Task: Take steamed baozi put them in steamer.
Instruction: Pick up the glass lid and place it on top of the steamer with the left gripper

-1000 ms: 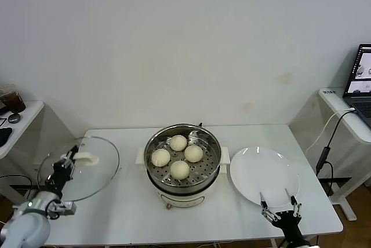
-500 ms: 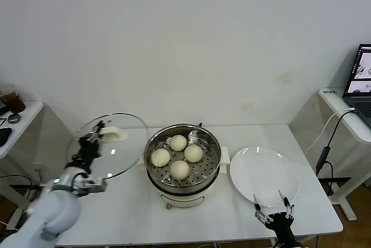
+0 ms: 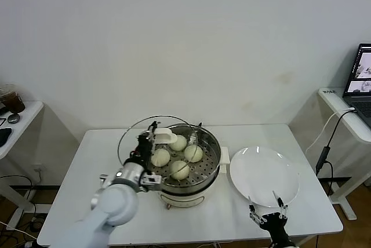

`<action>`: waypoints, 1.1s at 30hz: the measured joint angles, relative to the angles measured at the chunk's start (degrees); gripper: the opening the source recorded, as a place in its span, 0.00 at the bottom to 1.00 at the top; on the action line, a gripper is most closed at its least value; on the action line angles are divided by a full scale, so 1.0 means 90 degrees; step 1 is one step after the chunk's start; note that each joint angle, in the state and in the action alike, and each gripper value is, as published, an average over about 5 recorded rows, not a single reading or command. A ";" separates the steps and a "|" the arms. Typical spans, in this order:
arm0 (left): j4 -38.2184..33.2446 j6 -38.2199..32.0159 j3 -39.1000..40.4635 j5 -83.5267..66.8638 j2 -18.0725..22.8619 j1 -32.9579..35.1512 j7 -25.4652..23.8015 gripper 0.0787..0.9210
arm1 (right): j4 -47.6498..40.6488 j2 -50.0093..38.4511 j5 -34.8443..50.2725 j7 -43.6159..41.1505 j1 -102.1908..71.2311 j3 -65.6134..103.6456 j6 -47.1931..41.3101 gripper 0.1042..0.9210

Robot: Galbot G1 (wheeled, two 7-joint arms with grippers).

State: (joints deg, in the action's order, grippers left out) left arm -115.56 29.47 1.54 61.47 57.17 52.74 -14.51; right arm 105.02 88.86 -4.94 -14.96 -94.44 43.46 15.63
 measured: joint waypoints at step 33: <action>0.1130 0.0447 0.0707 0.1646 0.1673 -0.0174 -0.0148 0.11 | -0.0244 -0.0037 -0.0237 0.0031 0.0055 -0.0042 0.0139 0.88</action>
State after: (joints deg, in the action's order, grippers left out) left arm -105.39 33.50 7.91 76.29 72.23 51.17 -15.84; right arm 102.82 88.52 -7.07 -14.69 -93.94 43.09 16.88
